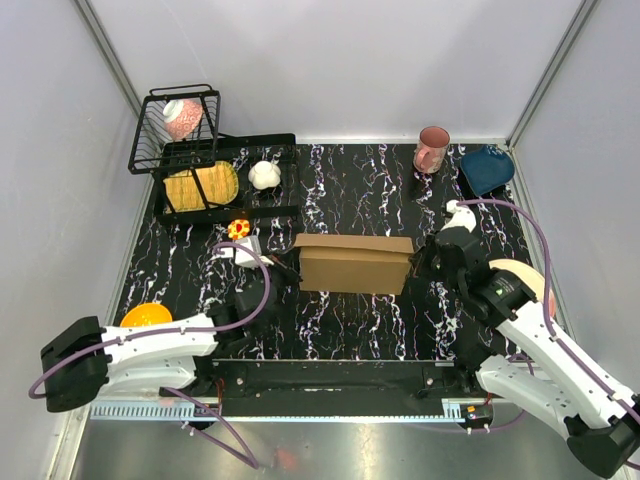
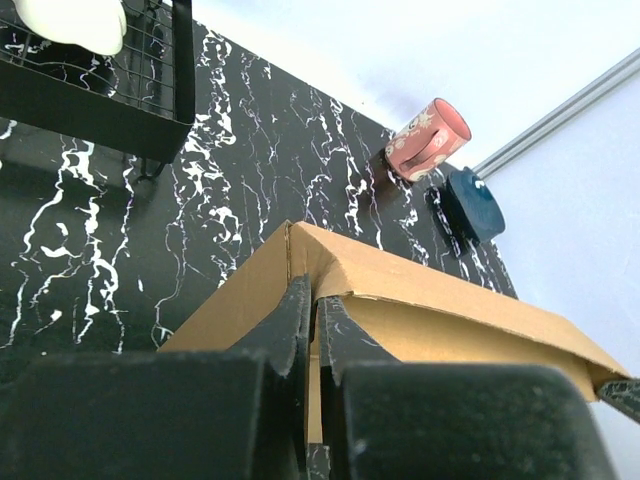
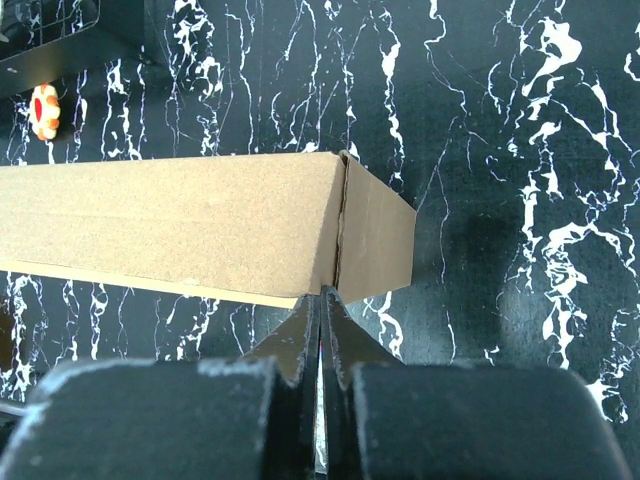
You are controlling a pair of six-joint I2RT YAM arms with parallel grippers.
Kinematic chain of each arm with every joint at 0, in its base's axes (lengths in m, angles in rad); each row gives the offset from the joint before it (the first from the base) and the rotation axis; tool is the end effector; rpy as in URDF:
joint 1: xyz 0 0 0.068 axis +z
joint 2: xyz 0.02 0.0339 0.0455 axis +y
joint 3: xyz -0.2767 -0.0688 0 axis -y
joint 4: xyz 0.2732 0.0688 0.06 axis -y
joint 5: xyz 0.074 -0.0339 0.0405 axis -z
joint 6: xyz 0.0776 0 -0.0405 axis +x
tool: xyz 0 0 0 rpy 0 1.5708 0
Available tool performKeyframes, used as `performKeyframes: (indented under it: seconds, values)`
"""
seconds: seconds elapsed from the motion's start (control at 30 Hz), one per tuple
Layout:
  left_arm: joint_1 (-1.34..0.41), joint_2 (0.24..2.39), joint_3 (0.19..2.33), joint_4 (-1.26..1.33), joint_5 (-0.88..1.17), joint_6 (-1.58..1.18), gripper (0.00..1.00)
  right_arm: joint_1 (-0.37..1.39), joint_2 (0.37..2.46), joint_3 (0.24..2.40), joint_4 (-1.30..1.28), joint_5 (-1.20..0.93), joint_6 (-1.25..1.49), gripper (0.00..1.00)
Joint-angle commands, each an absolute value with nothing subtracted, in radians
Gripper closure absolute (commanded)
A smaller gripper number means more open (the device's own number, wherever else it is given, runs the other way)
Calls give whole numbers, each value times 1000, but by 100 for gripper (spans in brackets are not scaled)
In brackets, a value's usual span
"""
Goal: Fold the paper box
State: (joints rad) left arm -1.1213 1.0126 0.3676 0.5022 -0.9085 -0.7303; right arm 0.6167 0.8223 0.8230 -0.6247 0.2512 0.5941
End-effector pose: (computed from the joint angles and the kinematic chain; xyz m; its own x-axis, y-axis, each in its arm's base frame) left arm 0.1630 -0.1971 0.2146 -0.1893 -0.5517 -0.8123 0.1187 0.8083 -0.5767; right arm 0.1954 0.1149 0.2893 -0.6164 0.2276 -0.7538 -0.0610 0.9406 0.3339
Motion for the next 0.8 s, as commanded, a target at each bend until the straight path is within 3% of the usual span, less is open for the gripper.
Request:
performKeyframes:
  seconds: [0.0,0.1,0.27,0.37,0.53,0.73,0.77]
  values:
    - [-1180,1184,242,87,-669,-830,100,626,842,818,-756,173,620,100]
    - [-1189,1184,222,106,-666,-850,100,626,839,824,-764,176,618,97]
    - [-1198,1138,216,86,-681,-859,100,624,827,882,-802,202,614,63]
    - [-1198,1105,212,72,-681,-865,100,626,813,943,-833,233,600,51]
    - [-1200,1078,218,54,-681,-874,100,624,816,1101,-880,259,554,44]
    - [-1200,1062,238,12,-689,-876,99,624,833,1216,-879,262,520,46]
    - [-1200,1054,241,2,-687,-876,94,626,834,1204,-839,256,520,48]
